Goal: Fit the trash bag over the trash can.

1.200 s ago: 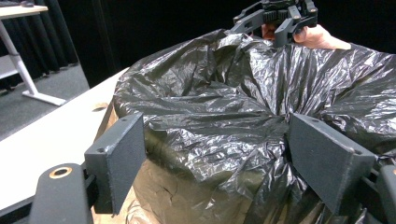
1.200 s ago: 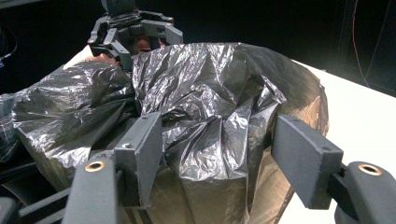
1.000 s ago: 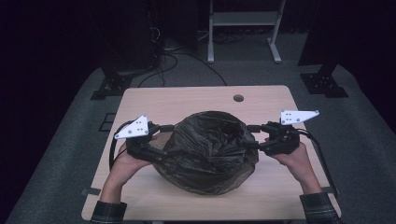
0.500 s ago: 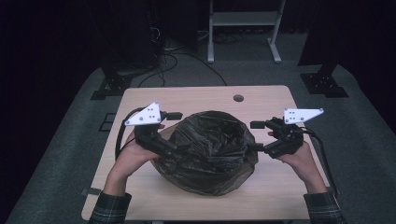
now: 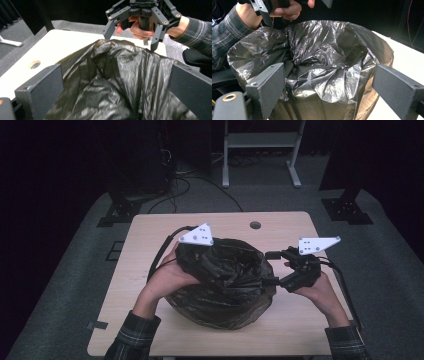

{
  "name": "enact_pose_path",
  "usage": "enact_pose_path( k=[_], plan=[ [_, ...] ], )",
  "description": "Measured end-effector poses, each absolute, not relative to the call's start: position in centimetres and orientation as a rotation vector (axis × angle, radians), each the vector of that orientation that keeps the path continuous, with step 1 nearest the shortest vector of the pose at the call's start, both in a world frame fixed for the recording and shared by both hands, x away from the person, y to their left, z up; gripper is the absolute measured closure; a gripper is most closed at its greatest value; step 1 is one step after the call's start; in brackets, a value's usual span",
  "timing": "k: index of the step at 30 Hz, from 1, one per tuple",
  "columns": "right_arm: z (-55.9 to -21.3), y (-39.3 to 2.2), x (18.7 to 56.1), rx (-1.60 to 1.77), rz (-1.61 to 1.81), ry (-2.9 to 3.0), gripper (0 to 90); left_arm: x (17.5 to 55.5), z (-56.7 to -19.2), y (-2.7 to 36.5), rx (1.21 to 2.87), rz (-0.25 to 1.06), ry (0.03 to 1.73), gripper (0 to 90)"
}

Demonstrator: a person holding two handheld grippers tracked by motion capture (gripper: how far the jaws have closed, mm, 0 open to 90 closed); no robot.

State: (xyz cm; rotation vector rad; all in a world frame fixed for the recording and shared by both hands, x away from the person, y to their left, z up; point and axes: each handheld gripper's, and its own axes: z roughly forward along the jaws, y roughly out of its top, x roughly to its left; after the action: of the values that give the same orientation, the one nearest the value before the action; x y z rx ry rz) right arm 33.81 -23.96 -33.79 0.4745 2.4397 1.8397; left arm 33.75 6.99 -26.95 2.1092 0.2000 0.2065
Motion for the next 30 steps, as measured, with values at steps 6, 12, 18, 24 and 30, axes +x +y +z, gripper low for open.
enact_pose_path(
  k=[6, 12, 18, 24, 30],
  plan=[
    [-33.6, -24.2, 33.7, 0.473, 1.829, 2.434, 9.9, 34.1, -27.8, 4.7, 2.188, 0.199, 0.188, 0.0],
    [-33.5, -24.3, 33.7, 0.470, 1.827, 2.429, 9.9, 34.8, -29.3, 2.7, 2.268, 0.181, 0.212, 0.0],
    [-33.6, -24.3, 33.7, 0.473, 1.821, 2.434, 9.9, 35.5, -30.9, 1.1, 2.355, 0.202, 0.237, 0.0],
    [-33.8, -24.1, 33.8, 0.469, 1.808, 2.445, 9.9, 36.4, -32.3, 0.1, 2.427, 0.200, 0.268, 0.0],
    [-33.8, -24.0, 33.8, 0.471, 1.808, 2.444, 9.9, 37.2, -33.3, -0.5, 2.487, 0.181, 0.287, 0.0]
  ],
)
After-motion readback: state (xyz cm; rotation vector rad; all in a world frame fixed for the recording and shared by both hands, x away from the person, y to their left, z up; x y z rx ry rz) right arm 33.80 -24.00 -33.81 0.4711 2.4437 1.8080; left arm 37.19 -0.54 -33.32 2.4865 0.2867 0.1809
